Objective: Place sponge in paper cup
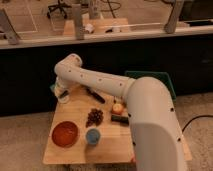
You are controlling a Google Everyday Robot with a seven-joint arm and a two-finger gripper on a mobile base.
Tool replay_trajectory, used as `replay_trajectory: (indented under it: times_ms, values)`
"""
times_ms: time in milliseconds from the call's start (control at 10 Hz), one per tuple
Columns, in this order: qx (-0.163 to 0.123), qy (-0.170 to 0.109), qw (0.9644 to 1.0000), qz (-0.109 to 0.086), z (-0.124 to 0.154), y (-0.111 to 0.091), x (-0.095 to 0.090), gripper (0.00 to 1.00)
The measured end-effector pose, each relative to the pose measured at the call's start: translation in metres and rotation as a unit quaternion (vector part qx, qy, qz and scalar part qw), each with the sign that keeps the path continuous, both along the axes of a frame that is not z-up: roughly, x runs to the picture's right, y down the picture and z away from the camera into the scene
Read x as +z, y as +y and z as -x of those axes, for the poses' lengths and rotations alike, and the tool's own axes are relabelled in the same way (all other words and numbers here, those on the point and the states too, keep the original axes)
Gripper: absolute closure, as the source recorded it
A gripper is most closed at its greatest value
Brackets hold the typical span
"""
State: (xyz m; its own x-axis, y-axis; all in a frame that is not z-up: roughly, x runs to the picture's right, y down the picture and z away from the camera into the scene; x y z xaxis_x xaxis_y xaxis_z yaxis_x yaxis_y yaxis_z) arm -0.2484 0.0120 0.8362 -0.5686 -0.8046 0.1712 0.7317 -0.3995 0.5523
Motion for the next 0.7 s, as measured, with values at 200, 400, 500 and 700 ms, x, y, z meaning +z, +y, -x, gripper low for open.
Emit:
replay_trajectory:
  times_ms: [200, 400, 500, 700]
  values:
    - [0.001, 0.002, 1.0000, 0.001, 0.0002, 0.0007, 0.0003, 0.20]
    - [0.007, 0.011, 0.9999, 0.002, -0.0043, -0.0005, 0.0049, 0.20]
    - [0.011, 0.012, 0.9998, 0.006, -0.0061, -0.0010, 0.0065, 0.20]
    - [0.016, 0.008, 0.9998, 0.012, -0.0080, -0.0012, 0.0068, 0.20]
